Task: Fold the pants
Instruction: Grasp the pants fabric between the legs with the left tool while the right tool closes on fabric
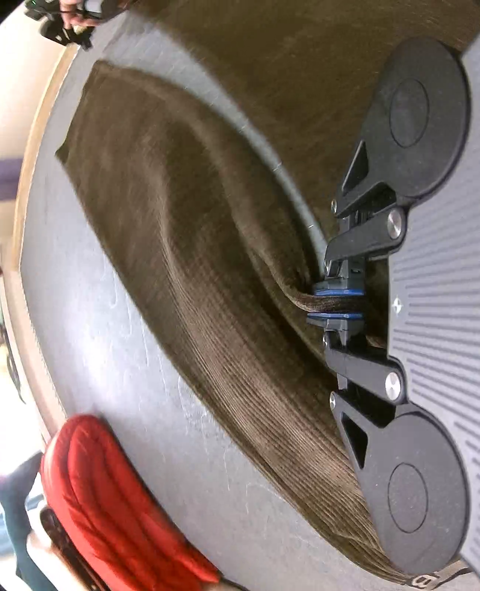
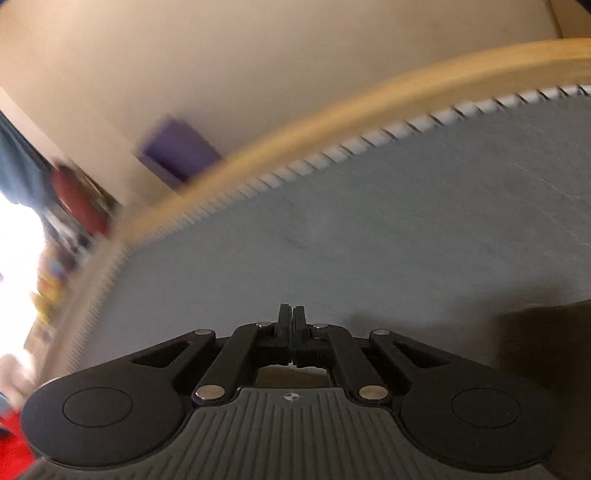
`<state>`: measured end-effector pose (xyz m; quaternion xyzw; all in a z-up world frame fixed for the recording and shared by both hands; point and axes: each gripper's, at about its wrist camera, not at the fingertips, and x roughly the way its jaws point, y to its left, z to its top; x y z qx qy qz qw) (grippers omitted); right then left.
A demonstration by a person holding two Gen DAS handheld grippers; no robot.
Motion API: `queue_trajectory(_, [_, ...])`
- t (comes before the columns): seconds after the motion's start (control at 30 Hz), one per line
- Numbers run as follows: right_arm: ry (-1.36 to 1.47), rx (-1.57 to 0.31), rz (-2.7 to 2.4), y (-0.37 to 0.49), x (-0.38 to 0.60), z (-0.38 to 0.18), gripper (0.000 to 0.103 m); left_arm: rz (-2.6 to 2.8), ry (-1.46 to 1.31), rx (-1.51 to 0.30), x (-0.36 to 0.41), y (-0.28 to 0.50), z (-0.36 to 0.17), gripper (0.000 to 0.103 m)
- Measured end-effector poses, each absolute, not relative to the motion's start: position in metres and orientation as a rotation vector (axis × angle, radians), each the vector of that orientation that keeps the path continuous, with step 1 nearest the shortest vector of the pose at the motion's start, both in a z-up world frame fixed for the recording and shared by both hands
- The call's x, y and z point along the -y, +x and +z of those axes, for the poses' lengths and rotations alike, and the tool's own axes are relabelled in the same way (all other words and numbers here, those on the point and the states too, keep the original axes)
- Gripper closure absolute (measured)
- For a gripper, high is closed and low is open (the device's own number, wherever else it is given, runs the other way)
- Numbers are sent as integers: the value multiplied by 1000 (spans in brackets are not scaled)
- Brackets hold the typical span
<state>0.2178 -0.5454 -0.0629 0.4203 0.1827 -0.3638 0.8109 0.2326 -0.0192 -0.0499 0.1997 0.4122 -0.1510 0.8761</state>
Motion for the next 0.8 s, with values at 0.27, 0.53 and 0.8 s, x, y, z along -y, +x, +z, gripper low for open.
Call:
queue_trajectory(0.27, [1008, -594, -406, 226, 547, -112, 55, -371, 378, -886, 11, 213, -52, 89])
queue_trajectory(0.53, [960, -601, -457, 250, 536, -114, 94, -349, 454, -906, 19, 207, -57, 89])
queue_trajectory(0.8, [755, -558, -816, 230, 506, -84, 97, -387, 512, -873, 6, 195, -59, 90])
